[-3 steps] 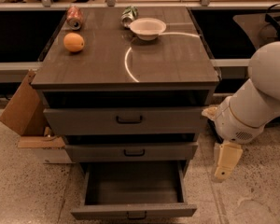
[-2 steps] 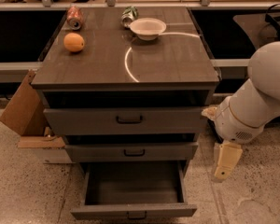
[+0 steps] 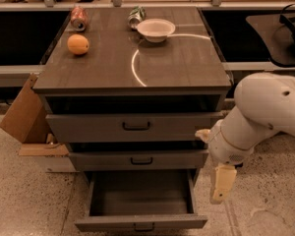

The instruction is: Close bottom drawer

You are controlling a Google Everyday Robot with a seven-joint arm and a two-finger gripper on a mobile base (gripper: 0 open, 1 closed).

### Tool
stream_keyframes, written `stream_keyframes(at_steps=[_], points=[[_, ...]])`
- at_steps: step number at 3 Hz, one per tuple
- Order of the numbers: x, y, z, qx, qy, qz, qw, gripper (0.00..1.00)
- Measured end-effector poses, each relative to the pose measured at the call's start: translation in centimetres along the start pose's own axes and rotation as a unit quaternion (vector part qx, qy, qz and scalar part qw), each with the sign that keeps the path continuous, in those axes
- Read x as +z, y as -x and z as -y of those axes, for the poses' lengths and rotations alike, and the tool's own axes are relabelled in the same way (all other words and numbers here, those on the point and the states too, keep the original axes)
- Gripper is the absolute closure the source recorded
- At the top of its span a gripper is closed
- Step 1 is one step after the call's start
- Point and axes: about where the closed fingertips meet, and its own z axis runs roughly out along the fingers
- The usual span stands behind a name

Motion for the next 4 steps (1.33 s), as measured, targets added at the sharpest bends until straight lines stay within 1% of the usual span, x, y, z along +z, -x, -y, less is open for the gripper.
stream_keyframes(at_steps=[1,2,3,4], points=[[4.2,0.3,-0.7,-0.025,0.013,0.005,0.9996,0.0],[8.6,0.4,-2.0,-0.033,0.03,0.013,0.9989,0.0],[13.8,0.4,-3.9,-0.032,0.051,0.019,0.998,0.0],[13.8,0.4,-3.9,-0.032,0.051,0.019,0.998,0.0]])
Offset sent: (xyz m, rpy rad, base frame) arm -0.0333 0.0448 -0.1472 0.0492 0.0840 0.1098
